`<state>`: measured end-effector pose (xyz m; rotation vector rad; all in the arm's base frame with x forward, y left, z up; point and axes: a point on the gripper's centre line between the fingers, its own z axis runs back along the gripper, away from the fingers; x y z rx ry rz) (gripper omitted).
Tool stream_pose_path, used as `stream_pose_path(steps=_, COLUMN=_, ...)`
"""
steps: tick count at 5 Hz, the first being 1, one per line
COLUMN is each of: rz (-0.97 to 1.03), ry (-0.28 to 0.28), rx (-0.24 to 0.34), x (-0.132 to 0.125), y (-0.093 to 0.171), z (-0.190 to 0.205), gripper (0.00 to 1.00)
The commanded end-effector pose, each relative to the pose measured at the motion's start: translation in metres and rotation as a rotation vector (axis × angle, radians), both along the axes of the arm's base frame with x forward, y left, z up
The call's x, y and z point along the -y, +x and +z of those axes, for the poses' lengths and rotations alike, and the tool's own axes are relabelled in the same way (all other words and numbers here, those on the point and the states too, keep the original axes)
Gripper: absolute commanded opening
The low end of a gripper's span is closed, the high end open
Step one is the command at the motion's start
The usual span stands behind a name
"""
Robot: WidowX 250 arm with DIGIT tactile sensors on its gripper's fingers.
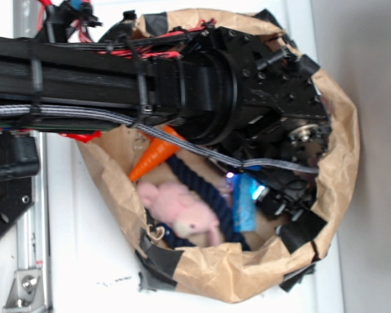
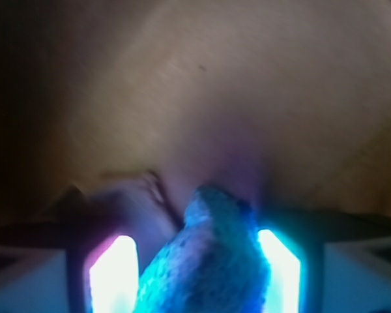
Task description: Grab the blue sponge.
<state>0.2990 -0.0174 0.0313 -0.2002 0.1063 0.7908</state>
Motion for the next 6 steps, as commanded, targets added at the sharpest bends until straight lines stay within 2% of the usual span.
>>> stream_pose_path(steps=1, rz=-0.215, ry=0.05, rx=0.146, x=-0.019, y=0.004, z=0.029, gripper=0.0)
stream_pose_path(steps=2, rz=-0.375, ry=0.113, rx=0.266, x=-0.043, y=0.007, z=0.079, gripper=0.0)
stream_pose_path(steps=3, rz=-0.452, ry=0.125, rx=0.305, x=-0.071, y=-0.002, z=0.13, gripper=0.0)
stream_pose_path(steps=4, rz=-0.618, ry=0.144, rx=0.247, x=-0.072, y=-0.007, z=0.164, gripper=0.0)
stream_pose_path(steps=6, rz=-0.725, ry=0.199, rx=0.192, x=-0.048, y=-0.021, z=0.152, gripper=0.0)
